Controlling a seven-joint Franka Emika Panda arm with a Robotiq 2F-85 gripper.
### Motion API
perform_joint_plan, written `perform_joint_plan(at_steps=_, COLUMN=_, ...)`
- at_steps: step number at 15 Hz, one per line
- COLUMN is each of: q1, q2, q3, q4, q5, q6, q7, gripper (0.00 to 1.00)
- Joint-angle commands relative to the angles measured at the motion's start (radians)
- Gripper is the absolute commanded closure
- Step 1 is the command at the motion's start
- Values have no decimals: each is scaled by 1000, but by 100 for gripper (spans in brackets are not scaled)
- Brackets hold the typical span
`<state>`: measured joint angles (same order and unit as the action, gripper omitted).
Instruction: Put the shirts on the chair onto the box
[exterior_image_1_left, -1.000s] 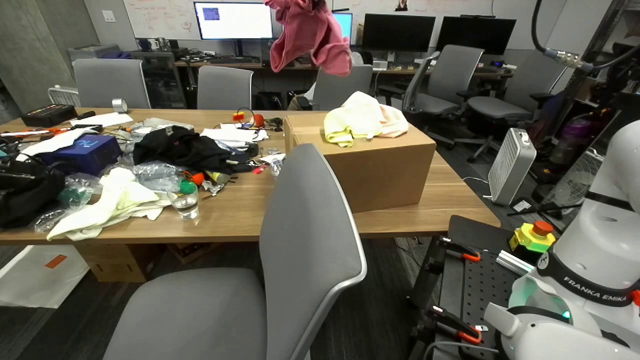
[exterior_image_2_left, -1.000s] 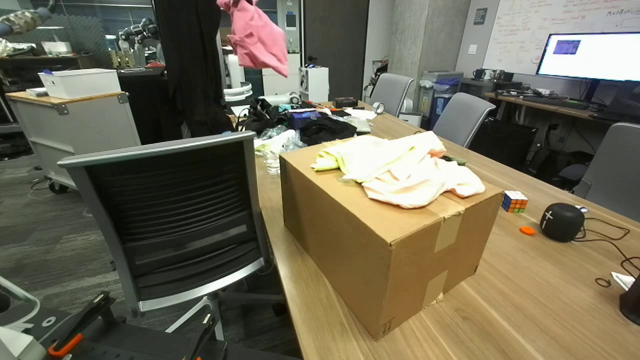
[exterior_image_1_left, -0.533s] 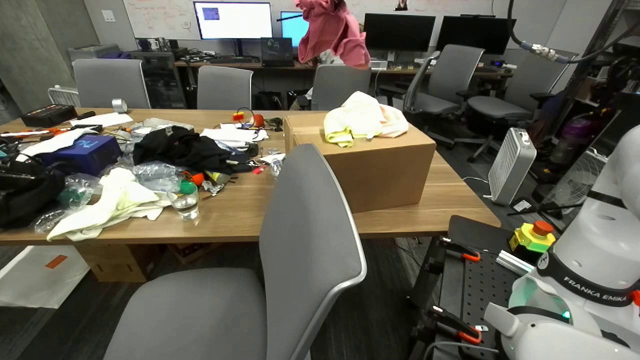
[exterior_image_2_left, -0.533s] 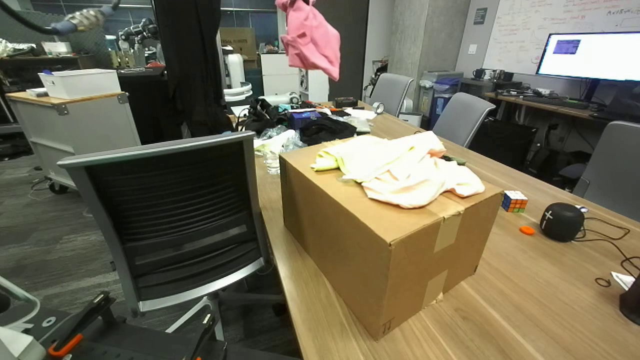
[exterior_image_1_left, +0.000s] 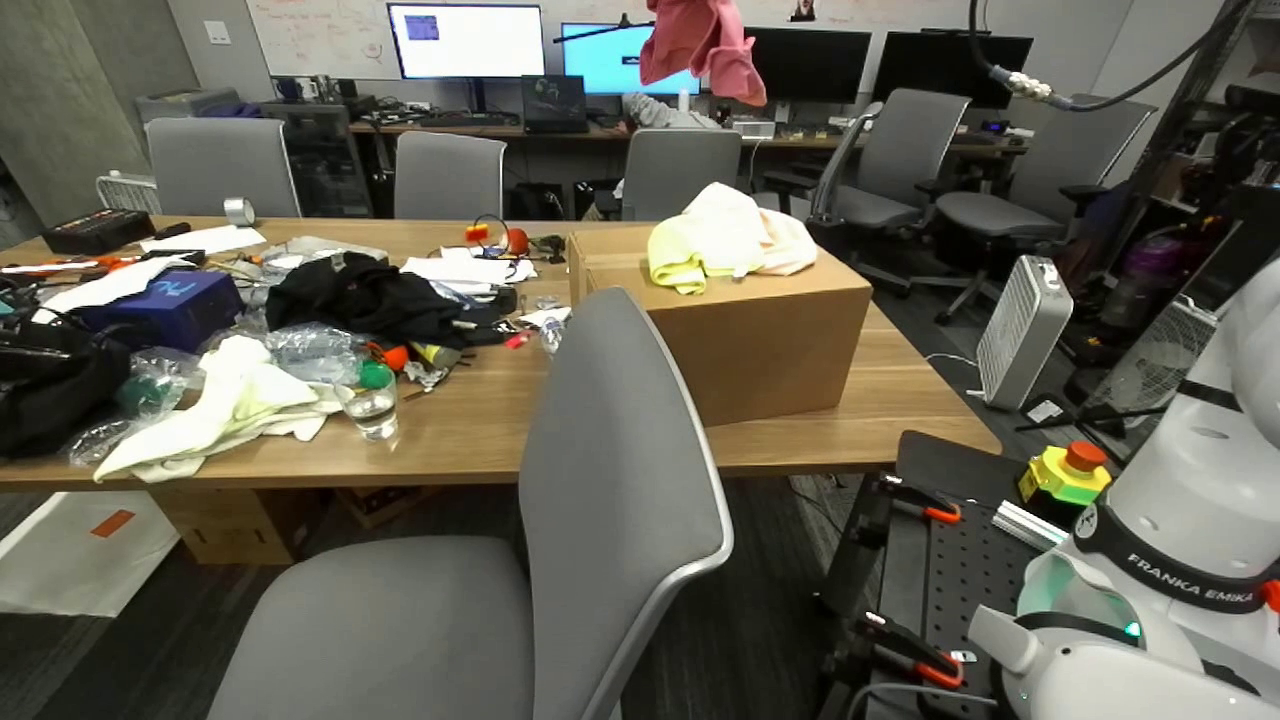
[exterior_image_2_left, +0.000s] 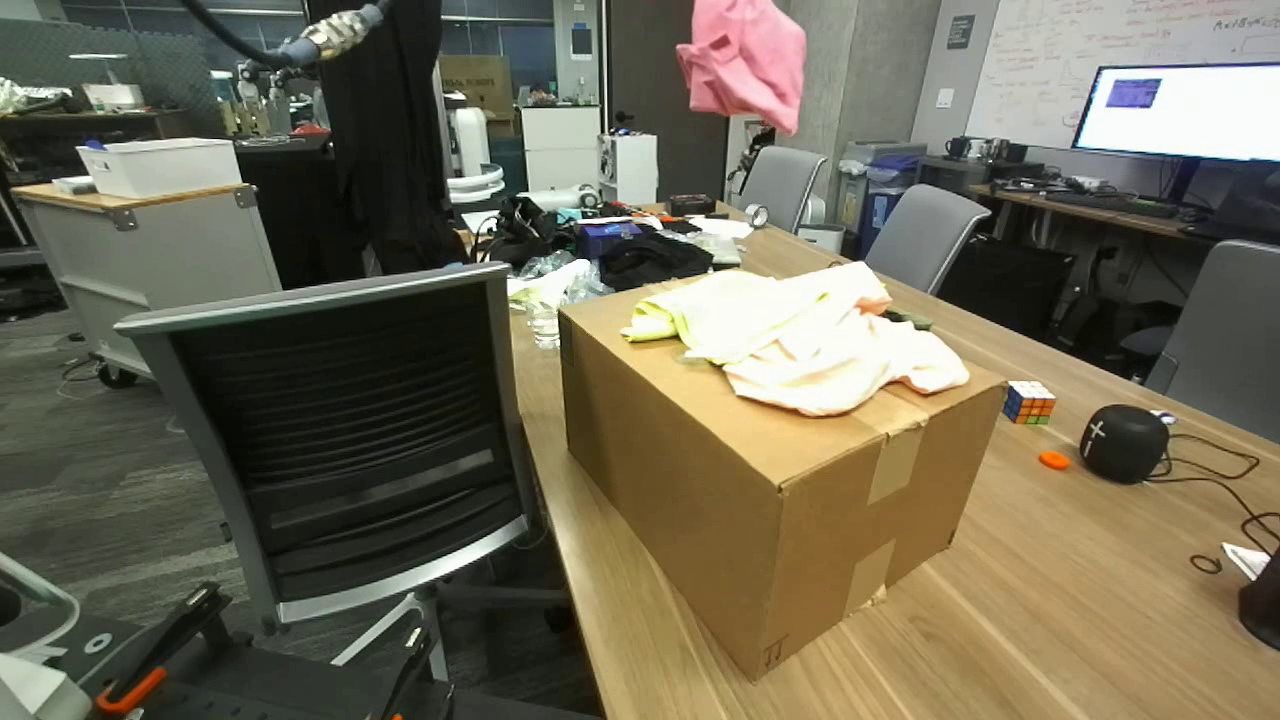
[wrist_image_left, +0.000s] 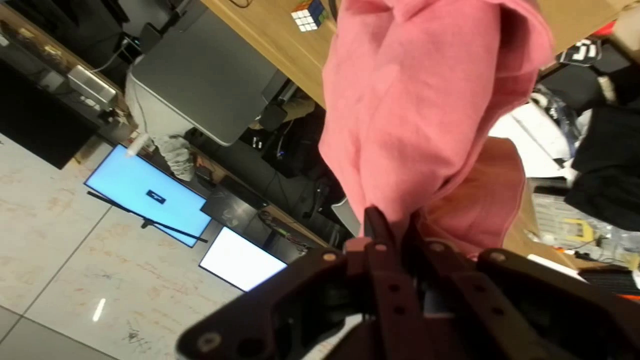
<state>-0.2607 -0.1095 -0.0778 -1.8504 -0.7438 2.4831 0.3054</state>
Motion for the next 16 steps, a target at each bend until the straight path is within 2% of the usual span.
perform_joint_plan(at_steps=1, q1=6, q2=78, q3=-31, q4=127, q5=-92, q6=-38, q7=105, gripper=98)
perform_joint_plan(at_steps=2, q1=11, q2=89, q3=-40, q4=142, q5=-105, q6=-50, q7=120, gripper=95)
perform_joint_plan(at_steps=3, q1=14, q2=97, q3=-47, q4=154, q5=-116, q6=-60, q7=129, gripper=68)
perform_joint_plan(at_steps=4, q1=18, q2=105, q3=-52, q4=164, q5=-116, q6=-74, q7=129, gripper=67)
perform_joint_plan(at_steps=5, q1=21, q2=112, q3=-57, q4=172, q5=-114, q6=-83, q7=130, gripper=60)
perform_joint_plan(at_steps=9, q1=27, q2=123, q3=-71, q4=173, q5=-78, q6=-107, q7=89, gripper=30)
perform_joint_plan(at_steps=12, q1=36, q2=92, q3=-73, q4=89, q5=0, q6=-118, q7=-11, gripper=7)
perform_joint_plan(at_steps=13, q1=39, q2=75, q3=-72, q4=50, q5=31, q6=-121, q7=-60, gripper=1)
perform_joint_plan(at_steps=16, q1=50, q2=22, q3=-68, q4=-56, q5=136, q6=-152, q7=-238, gripper=0)
